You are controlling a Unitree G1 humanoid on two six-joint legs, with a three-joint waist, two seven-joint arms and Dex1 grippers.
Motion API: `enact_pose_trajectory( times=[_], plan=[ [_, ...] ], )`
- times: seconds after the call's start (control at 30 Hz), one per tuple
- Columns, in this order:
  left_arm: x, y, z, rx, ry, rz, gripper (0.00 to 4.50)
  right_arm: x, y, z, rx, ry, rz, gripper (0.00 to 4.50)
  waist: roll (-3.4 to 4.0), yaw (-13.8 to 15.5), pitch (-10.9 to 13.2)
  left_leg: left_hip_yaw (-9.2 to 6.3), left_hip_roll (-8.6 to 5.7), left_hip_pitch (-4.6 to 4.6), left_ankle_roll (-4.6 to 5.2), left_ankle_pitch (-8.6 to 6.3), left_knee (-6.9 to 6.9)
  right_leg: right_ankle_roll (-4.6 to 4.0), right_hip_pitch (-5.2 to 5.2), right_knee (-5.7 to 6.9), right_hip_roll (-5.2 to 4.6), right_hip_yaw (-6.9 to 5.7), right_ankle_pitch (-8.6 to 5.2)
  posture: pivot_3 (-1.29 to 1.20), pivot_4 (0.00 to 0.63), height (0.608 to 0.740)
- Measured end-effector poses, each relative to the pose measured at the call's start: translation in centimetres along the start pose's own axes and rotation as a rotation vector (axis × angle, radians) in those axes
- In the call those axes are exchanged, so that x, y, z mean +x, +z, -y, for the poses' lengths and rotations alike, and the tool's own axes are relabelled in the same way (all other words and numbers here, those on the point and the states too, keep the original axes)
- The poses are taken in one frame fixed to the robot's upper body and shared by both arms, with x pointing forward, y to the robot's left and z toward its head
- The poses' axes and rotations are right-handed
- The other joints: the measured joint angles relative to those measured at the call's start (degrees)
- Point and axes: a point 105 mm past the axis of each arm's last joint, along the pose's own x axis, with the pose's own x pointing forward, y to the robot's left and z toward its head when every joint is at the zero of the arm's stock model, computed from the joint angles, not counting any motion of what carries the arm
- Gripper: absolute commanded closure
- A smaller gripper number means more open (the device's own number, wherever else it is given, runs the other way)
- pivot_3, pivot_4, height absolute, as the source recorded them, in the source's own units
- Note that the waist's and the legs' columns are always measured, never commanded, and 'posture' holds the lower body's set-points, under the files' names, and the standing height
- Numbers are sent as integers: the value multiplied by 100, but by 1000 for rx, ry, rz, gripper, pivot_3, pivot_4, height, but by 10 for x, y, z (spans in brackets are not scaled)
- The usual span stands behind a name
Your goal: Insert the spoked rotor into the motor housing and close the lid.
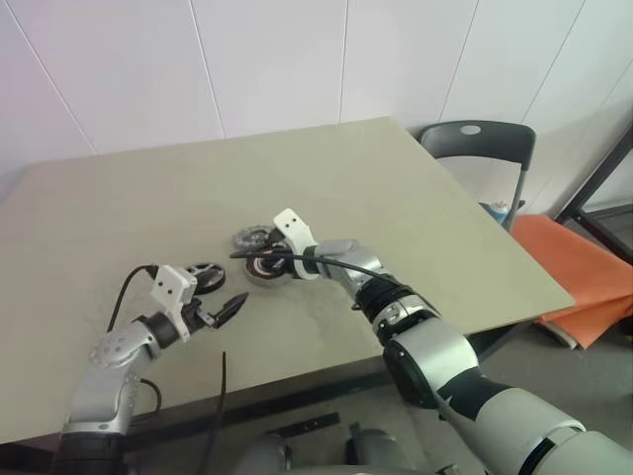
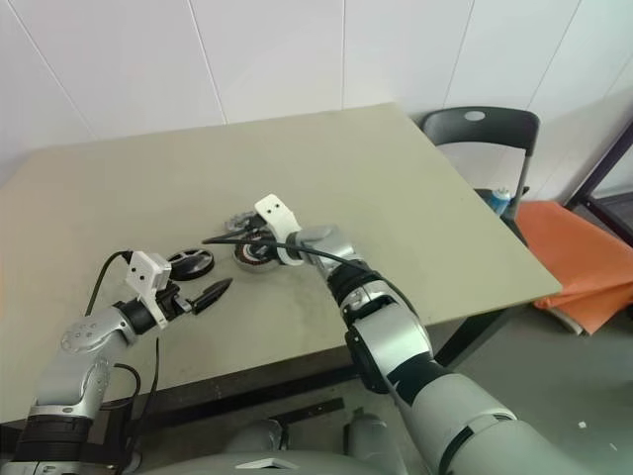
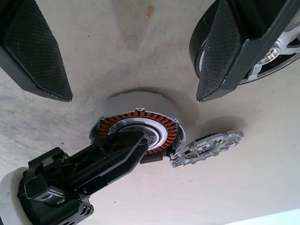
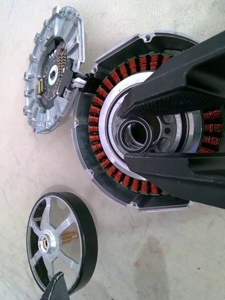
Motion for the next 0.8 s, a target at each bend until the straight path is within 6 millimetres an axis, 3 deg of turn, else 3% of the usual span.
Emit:
enact_pose_trajectory(
  times=[0.8],
  plan=[
    [0,0,0,-1,1,1,0,-2,-1,4,-2,-10,-3,3799,0,-1,0,0,0,0,0,0,0,0,0,0,0,0,0,0,0,740]
  ],
)
